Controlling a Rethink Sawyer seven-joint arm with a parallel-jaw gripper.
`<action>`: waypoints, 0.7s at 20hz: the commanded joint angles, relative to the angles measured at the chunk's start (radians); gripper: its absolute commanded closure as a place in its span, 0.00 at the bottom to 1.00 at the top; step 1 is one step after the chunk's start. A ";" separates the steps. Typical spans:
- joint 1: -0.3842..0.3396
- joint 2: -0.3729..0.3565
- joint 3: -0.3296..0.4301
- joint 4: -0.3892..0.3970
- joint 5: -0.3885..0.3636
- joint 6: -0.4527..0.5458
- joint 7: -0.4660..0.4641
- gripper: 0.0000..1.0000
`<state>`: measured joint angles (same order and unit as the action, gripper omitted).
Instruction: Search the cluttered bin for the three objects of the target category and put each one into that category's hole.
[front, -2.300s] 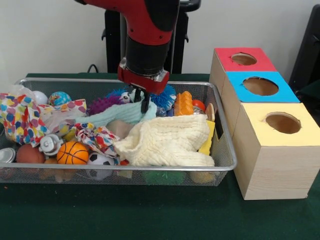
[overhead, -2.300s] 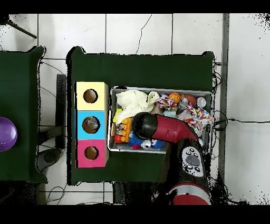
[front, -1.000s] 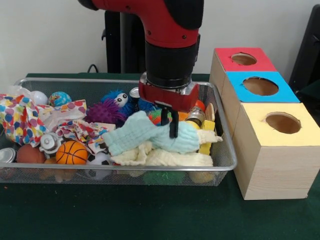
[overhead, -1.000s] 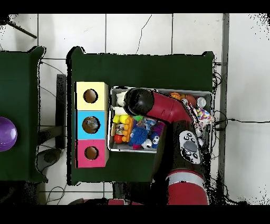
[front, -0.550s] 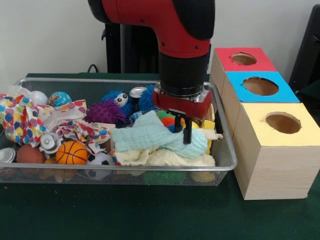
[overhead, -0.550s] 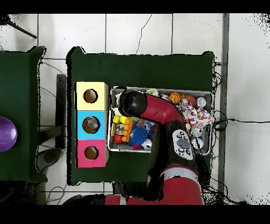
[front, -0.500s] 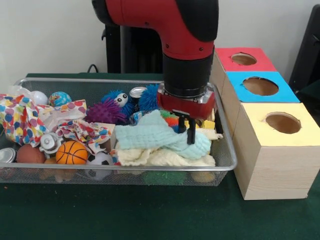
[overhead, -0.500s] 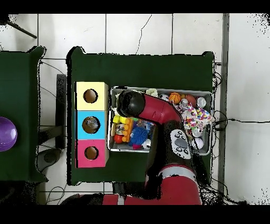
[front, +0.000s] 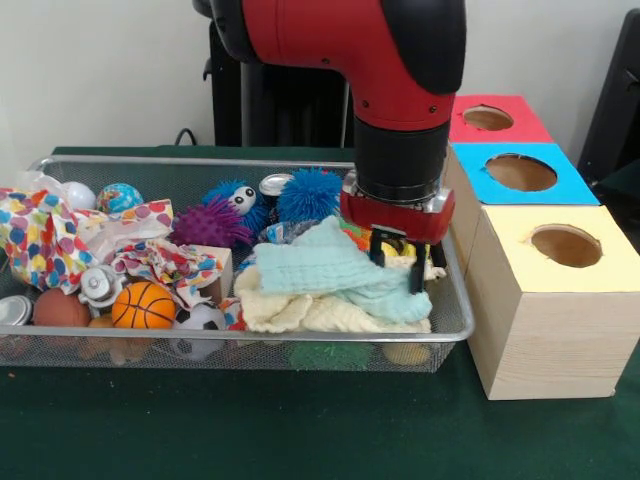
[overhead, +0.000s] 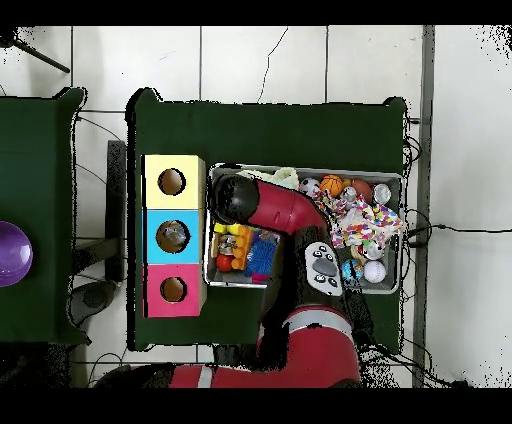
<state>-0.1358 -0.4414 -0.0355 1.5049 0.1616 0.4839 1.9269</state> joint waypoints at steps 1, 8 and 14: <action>0.046 0.066 -0.069 -0.004 0.003 0.092 0.215 0.00; 0.061 0.066 -0.099 -0.011 0.031 0.099 0.226 0.00; 0.089 0.042 -0.144 -0.026 0.022 0.158 0.218 0.00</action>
<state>-0.0469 -0.4342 -0.1482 1.4977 0.1628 0.4950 1.9269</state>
